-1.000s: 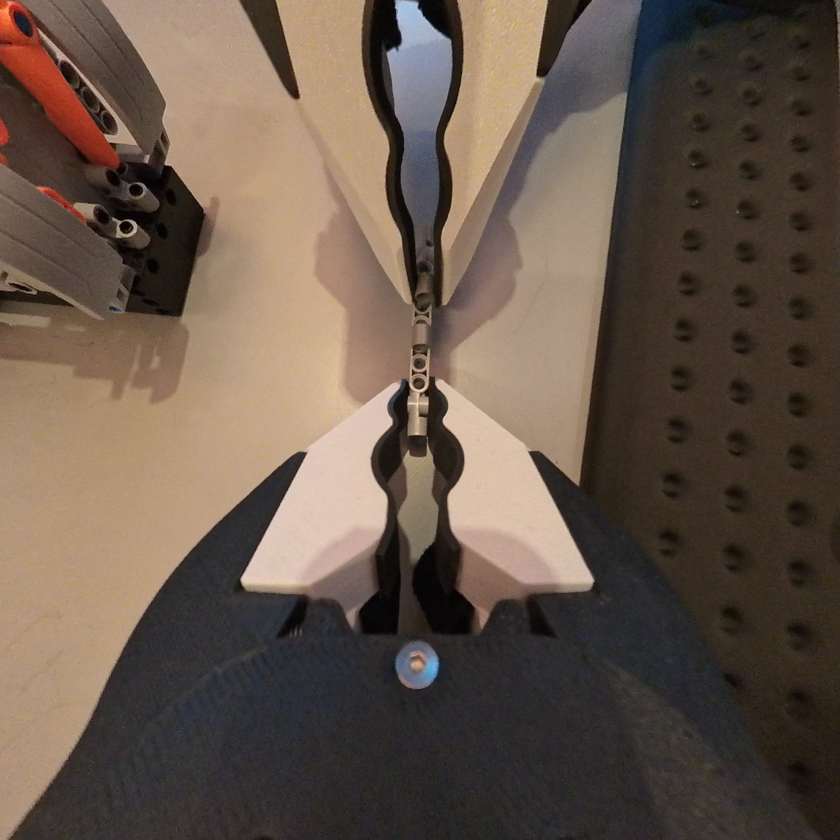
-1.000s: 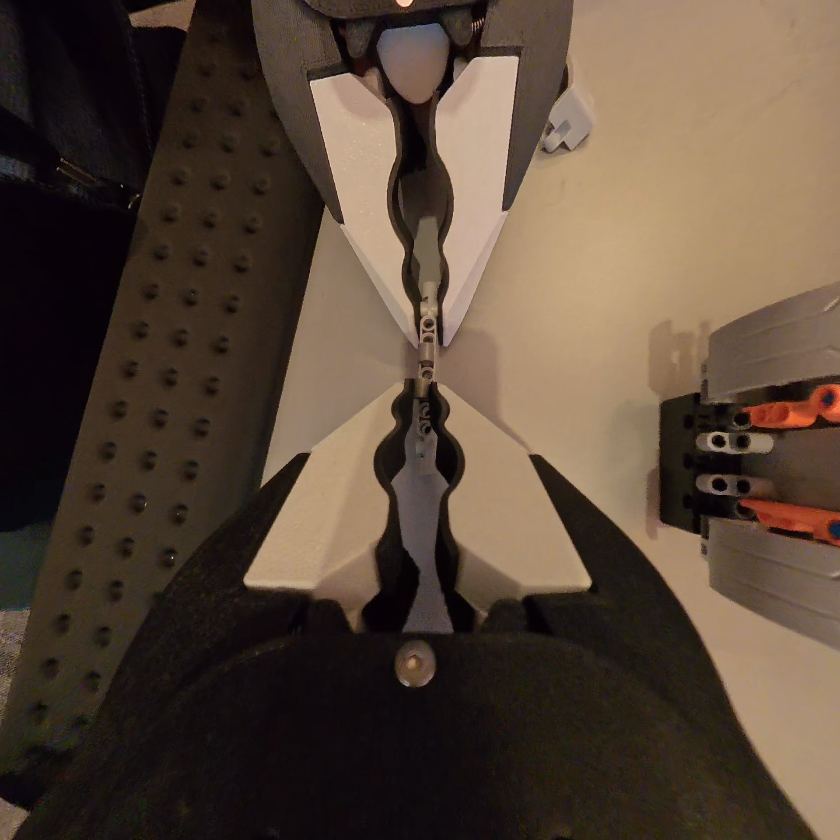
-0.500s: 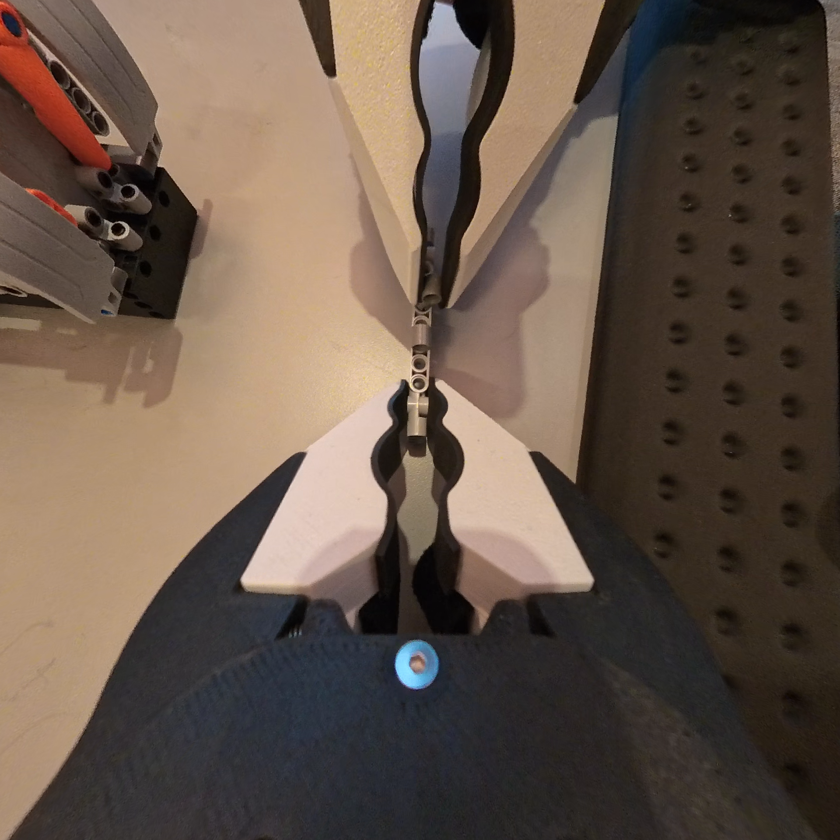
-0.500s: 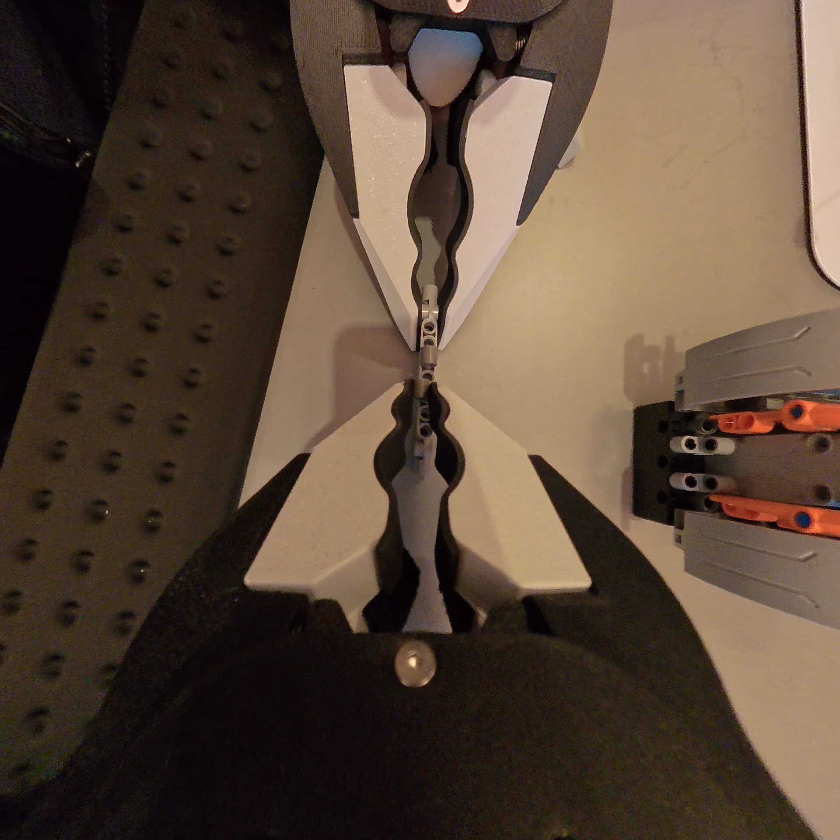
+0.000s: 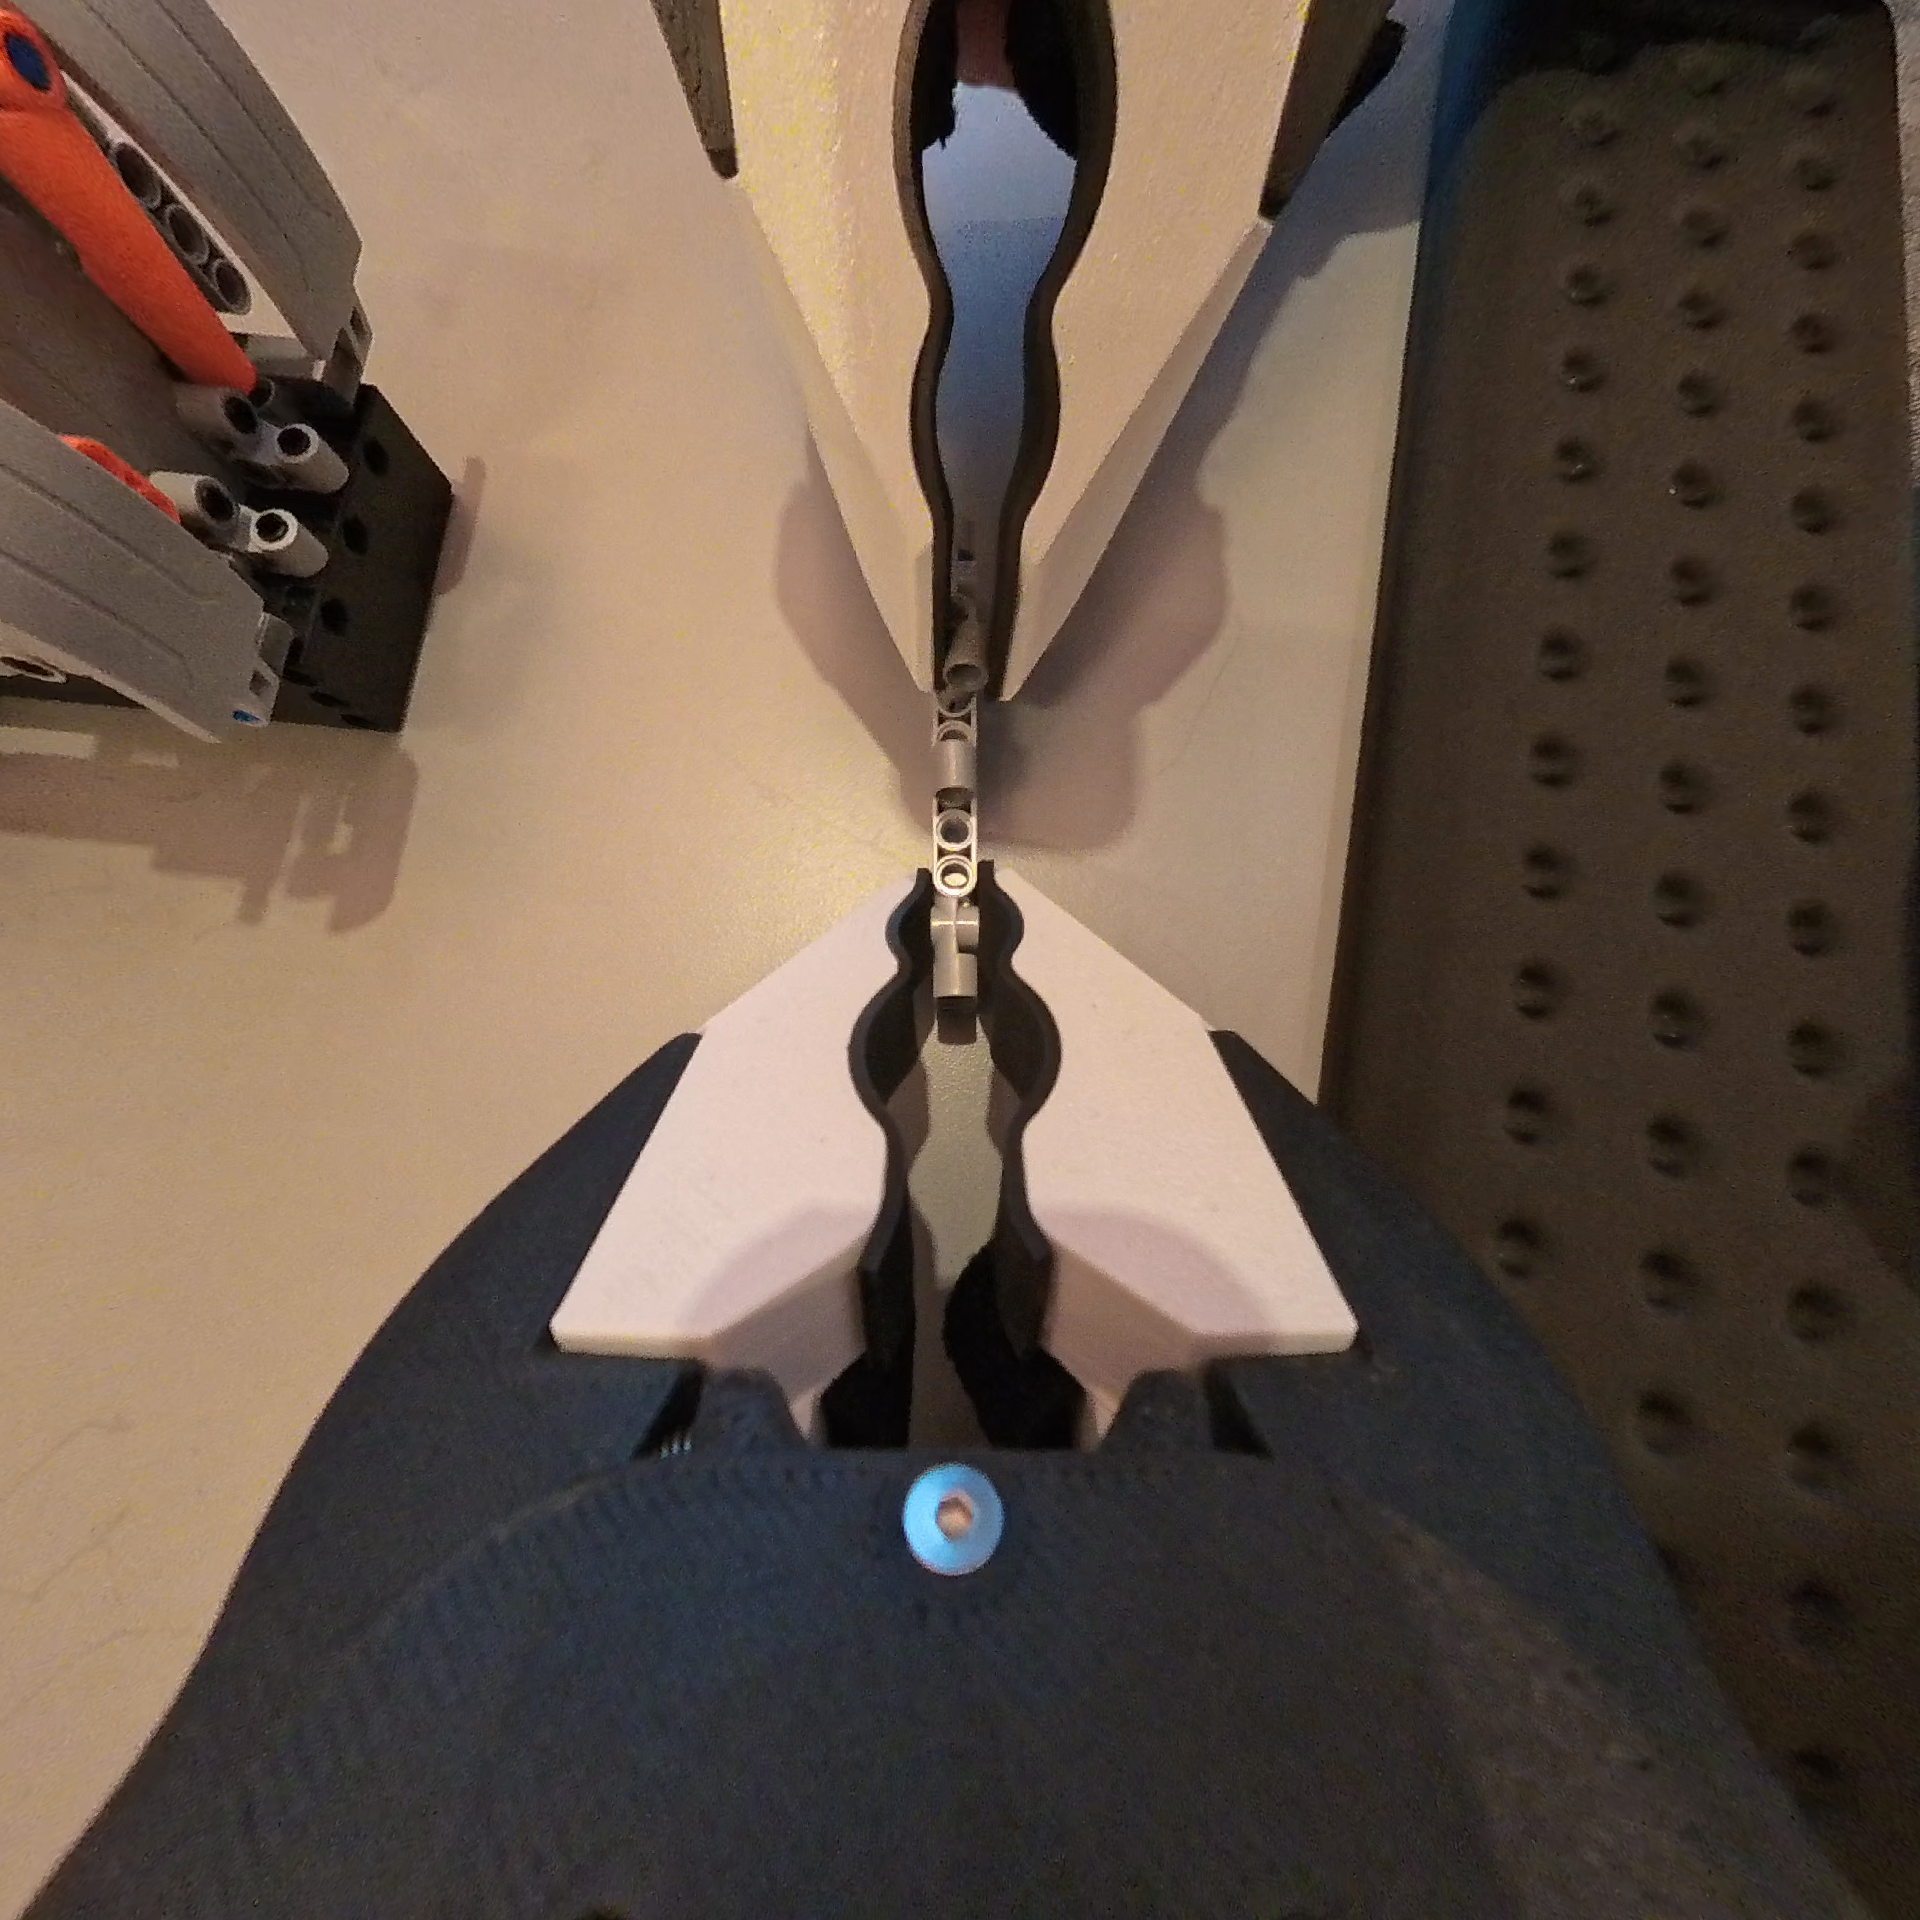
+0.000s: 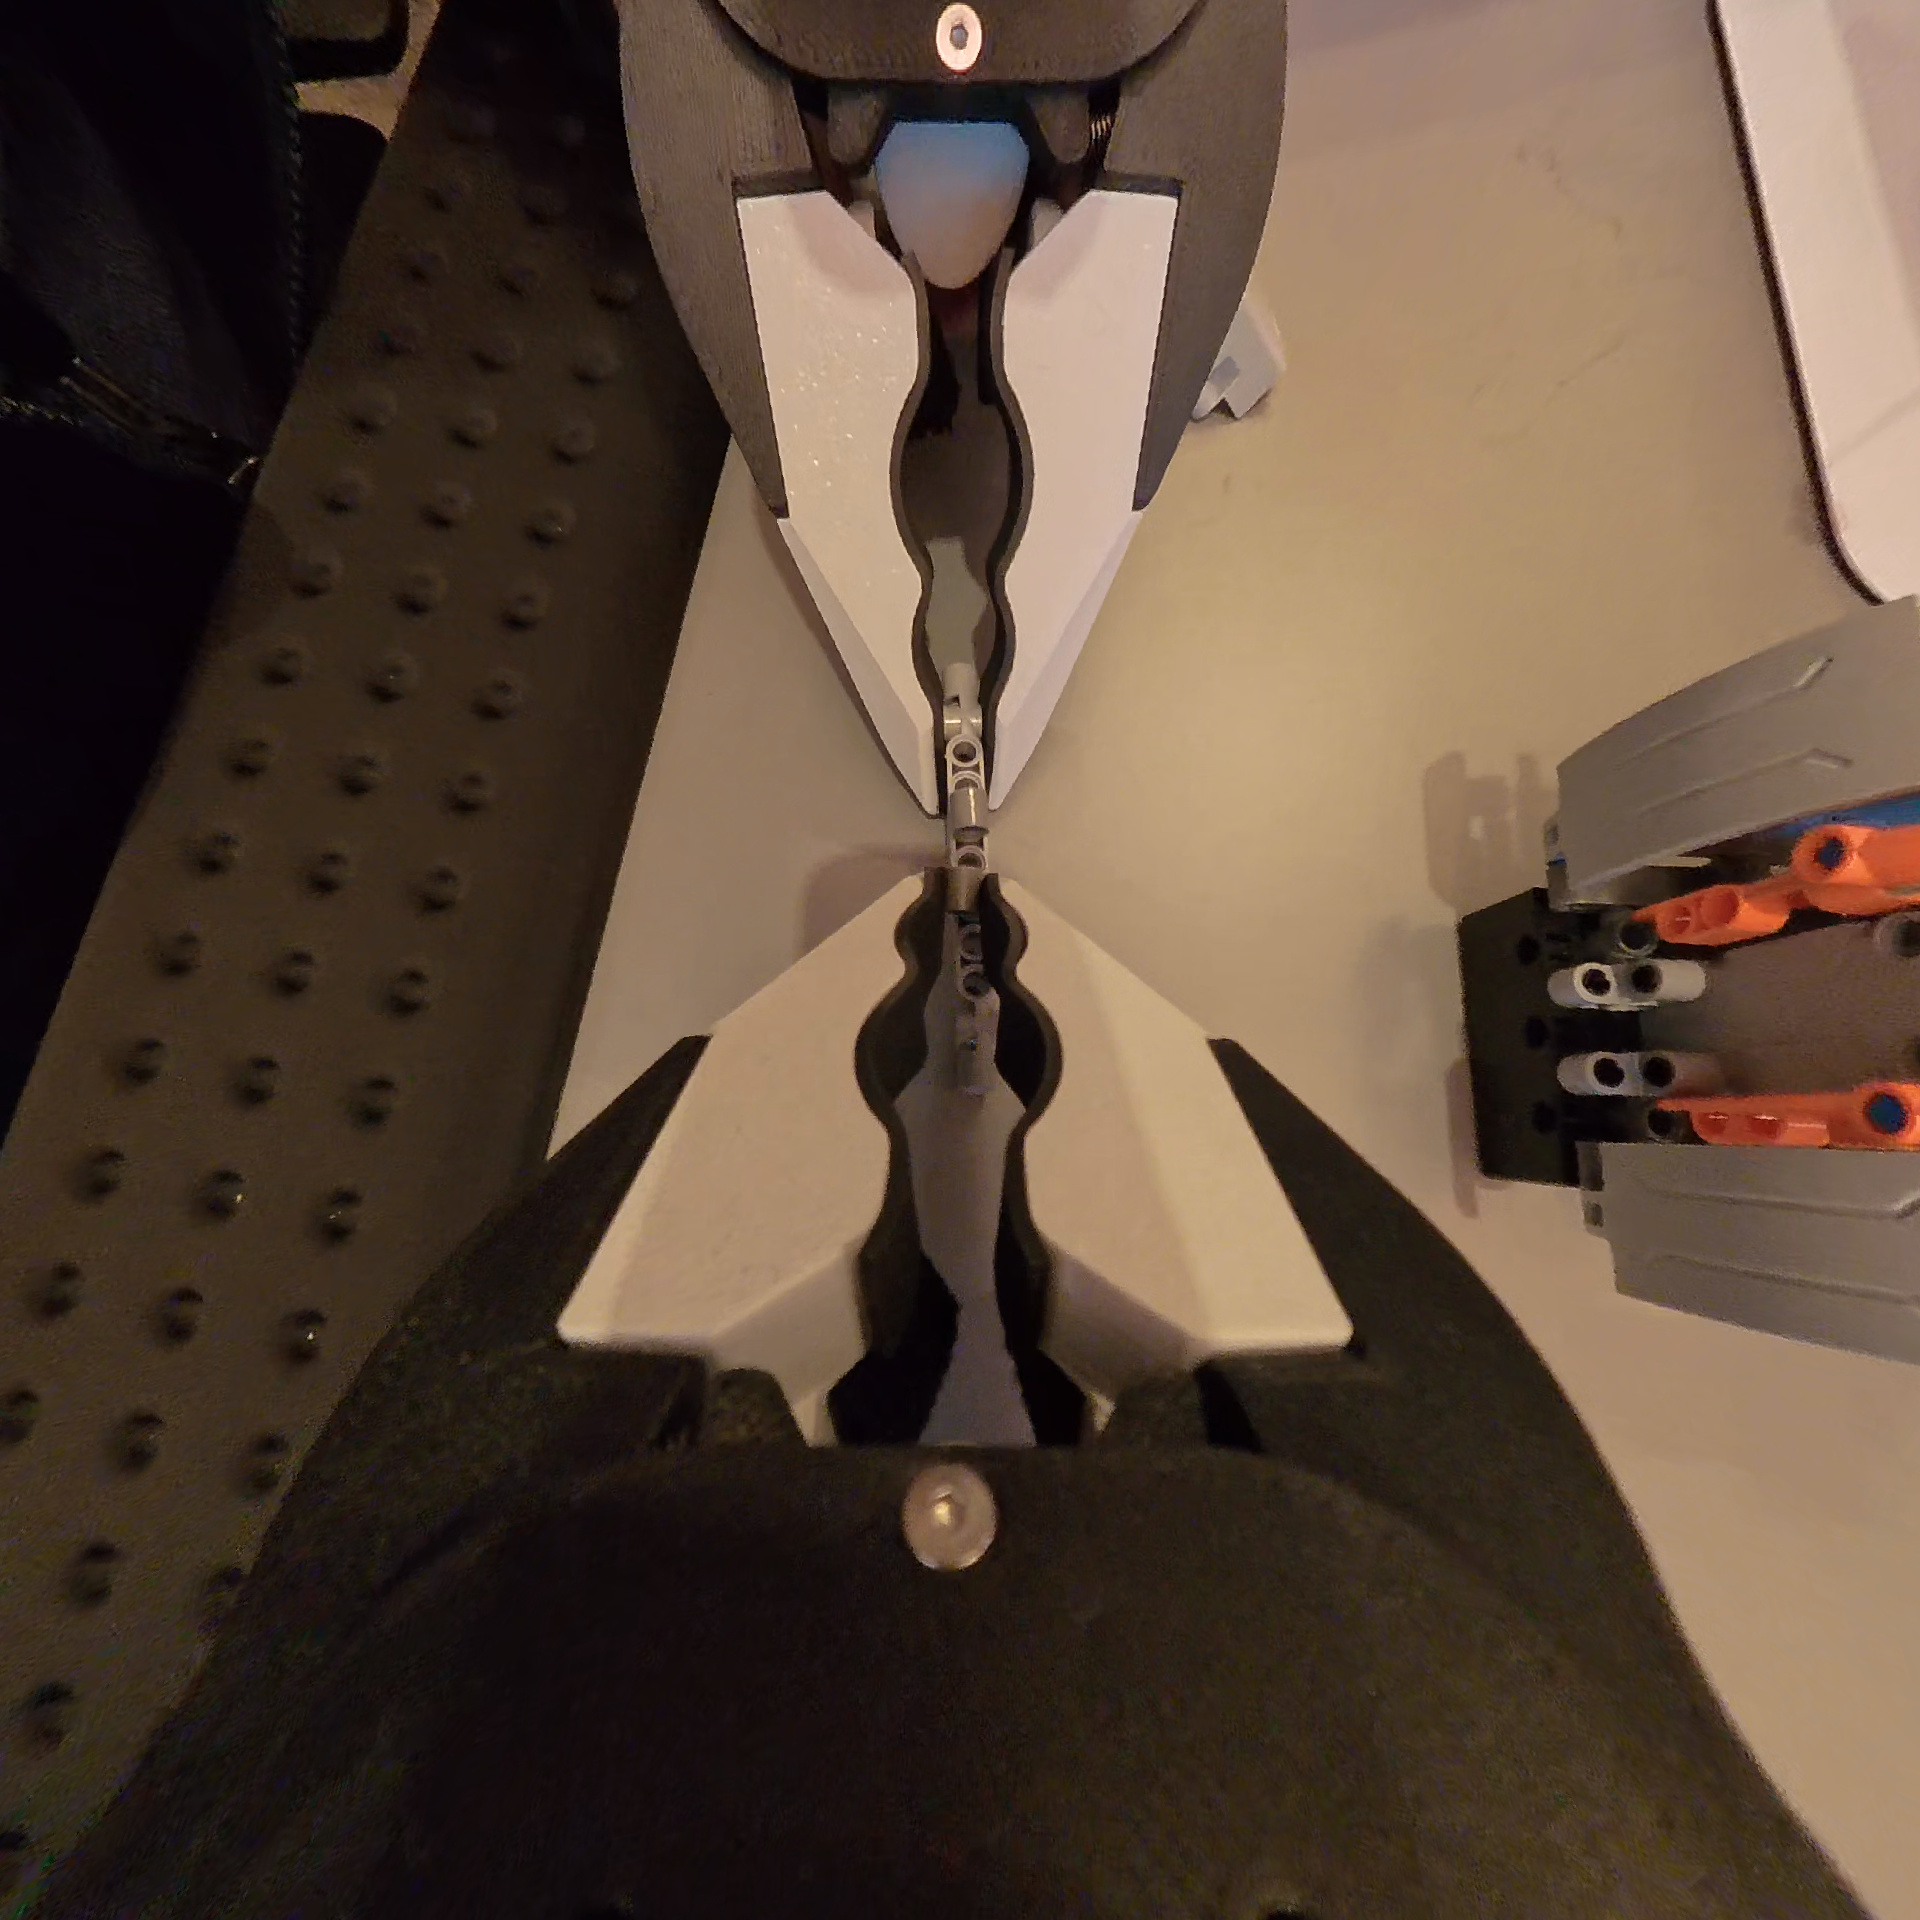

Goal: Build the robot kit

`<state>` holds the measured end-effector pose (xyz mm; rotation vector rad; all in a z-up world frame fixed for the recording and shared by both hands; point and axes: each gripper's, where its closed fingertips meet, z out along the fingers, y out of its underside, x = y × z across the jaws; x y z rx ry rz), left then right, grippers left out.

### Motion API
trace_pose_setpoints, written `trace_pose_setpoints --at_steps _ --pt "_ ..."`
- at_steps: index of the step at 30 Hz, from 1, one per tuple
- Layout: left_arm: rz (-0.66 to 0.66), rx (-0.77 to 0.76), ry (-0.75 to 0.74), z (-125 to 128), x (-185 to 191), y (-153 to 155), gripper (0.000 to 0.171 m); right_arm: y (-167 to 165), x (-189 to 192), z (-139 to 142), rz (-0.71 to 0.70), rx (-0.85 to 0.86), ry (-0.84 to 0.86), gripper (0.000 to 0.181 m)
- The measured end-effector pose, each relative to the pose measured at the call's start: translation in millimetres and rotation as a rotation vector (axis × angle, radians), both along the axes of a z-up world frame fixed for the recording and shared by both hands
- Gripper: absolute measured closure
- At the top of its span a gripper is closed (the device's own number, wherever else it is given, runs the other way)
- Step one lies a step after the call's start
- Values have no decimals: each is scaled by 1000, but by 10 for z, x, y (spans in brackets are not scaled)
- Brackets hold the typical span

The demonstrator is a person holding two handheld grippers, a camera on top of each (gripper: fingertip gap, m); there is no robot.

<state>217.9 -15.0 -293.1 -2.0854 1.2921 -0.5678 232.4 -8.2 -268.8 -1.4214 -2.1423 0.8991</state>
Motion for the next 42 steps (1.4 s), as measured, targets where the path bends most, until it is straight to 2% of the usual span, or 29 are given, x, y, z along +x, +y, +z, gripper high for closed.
trace_pose_setpoints --at_steps 9,19,25,30,35,38,42 --pt "2 9 8 1 -1 5 166 -19 27 -22 43 118 -74 177" --pt "3 4 4 3 -1 6 166 -23 49 -33 102 125 -178 177" --pt "-2 4 4 4 8 0 166 -28 51 -41 153 91 -290 177" --pt "-4 8 8 3 11 -1 166 -19 54 -72 152 0 -374 177" --pt "-7 18 13 2 22 -2 166 -3 46 -65 81 3 -352 176" --pt "-7 16 14 1 22 -4 166 26 56 -45 30 8 -302 164" --pt "-9 19 18 0 33 -7 166 -2 46 0 15 0 -249 173"
